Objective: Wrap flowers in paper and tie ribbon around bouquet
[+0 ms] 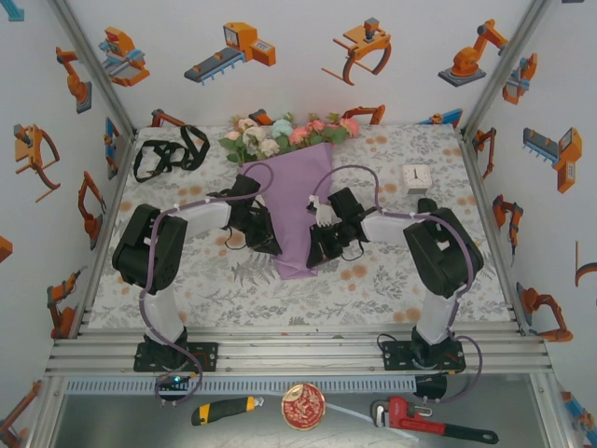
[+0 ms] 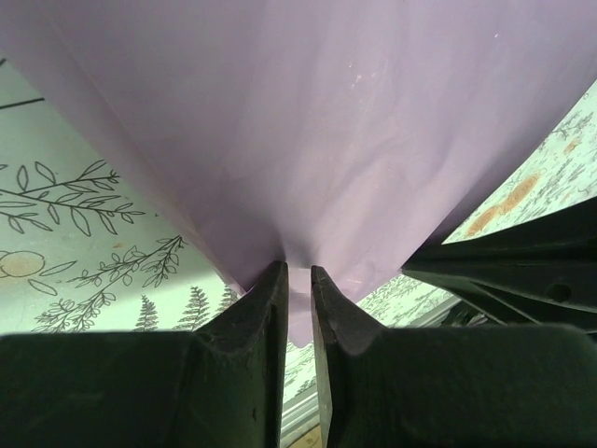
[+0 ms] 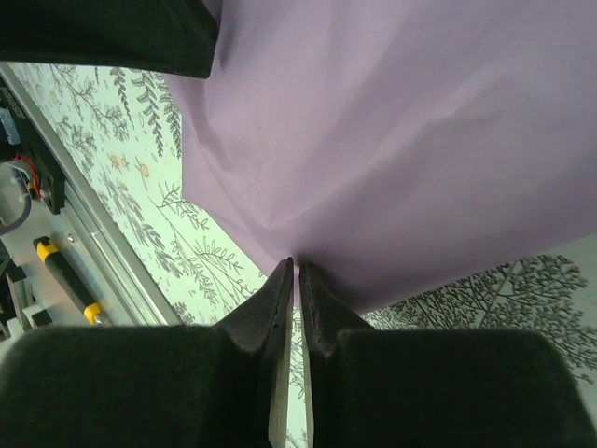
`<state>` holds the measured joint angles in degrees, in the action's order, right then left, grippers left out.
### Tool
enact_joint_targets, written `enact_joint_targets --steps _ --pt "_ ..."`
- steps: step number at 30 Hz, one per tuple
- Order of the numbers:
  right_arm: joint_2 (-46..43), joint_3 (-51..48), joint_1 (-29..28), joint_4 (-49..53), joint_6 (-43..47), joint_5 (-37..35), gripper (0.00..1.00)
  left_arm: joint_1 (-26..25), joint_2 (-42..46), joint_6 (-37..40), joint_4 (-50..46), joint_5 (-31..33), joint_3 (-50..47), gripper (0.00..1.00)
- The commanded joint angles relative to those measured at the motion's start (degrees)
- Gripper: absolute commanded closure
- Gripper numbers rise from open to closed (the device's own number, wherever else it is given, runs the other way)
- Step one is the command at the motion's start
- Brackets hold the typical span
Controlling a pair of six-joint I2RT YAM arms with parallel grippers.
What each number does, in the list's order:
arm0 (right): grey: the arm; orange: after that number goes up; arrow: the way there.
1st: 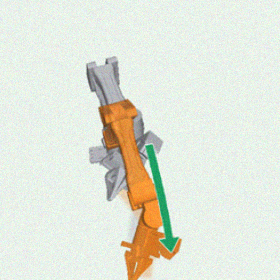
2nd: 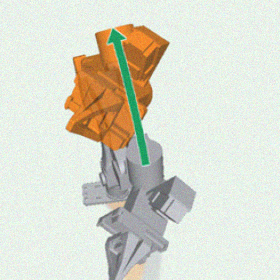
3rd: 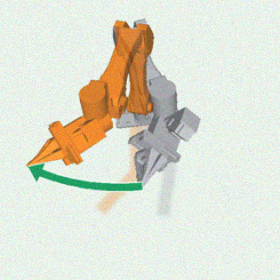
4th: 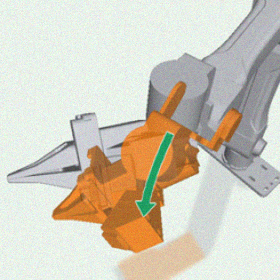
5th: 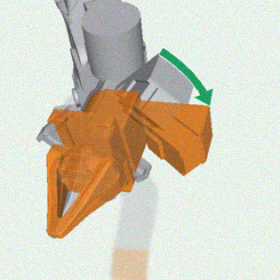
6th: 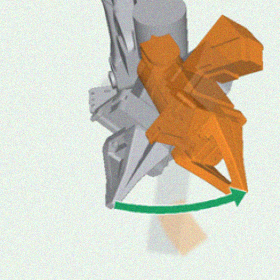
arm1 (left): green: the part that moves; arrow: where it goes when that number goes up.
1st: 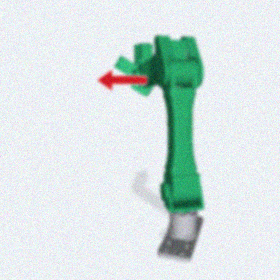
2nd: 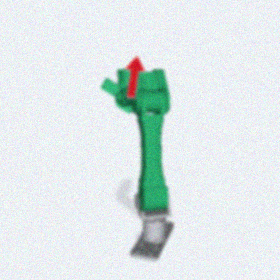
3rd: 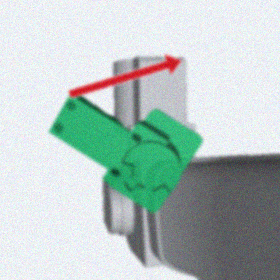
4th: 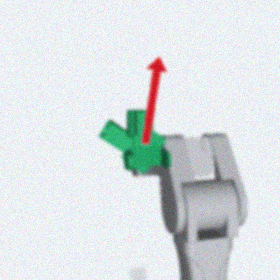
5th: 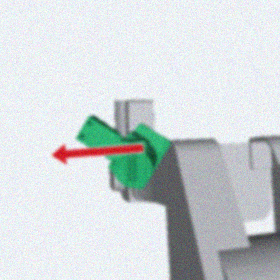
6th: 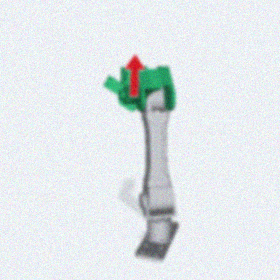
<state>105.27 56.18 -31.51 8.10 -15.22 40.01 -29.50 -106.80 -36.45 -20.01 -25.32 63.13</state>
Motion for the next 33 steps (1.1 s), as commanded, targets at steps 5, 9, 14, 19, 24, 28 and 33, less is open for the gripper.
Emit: enact_joint_targets --steps 5,9,14,19,24,28,33 --pt "2.3 4.73 6.74 -9.26 -7.59 -0.71 0.87 0.52 -1.05 2.42 -2.75 2.24 0.37 0.79" --pt "8.29 8.98 8.01 -11.69 -10.22 -0.33 0.88 0.83 -0.88 2.66 -2.91 2.47 0.63 0.79" --pt "14.49 12.91 10.88 -14.67 -13.51 -1.58 0.87 1.35 -0.57 2.69 -3.06 2.59 0.67 0.79" --pt "18.15 18.23 13.53 -15.9 -16.81 -2.1 0.85 1.73 -0.08 2.96 -3.26 2.58 1.43 0.79" --pt "21.11 23.75 15.79 -17.66 -20.02 -3.11 0.83 2.19 0.45 2.87 -3.32 3.08 1.42 0.79" --pt "25.71 30.71 17.45 -17.65 -23.36 -4.52 0.83 2.34 1.22 2.85 -3.48 3.52 0.89 0.79" --pt "33.57 43.36 18.66 -13.27 -27.83 -6.41 0.83 2.51 2.06 3.19 -3.62 3.61 0.52 0.79"
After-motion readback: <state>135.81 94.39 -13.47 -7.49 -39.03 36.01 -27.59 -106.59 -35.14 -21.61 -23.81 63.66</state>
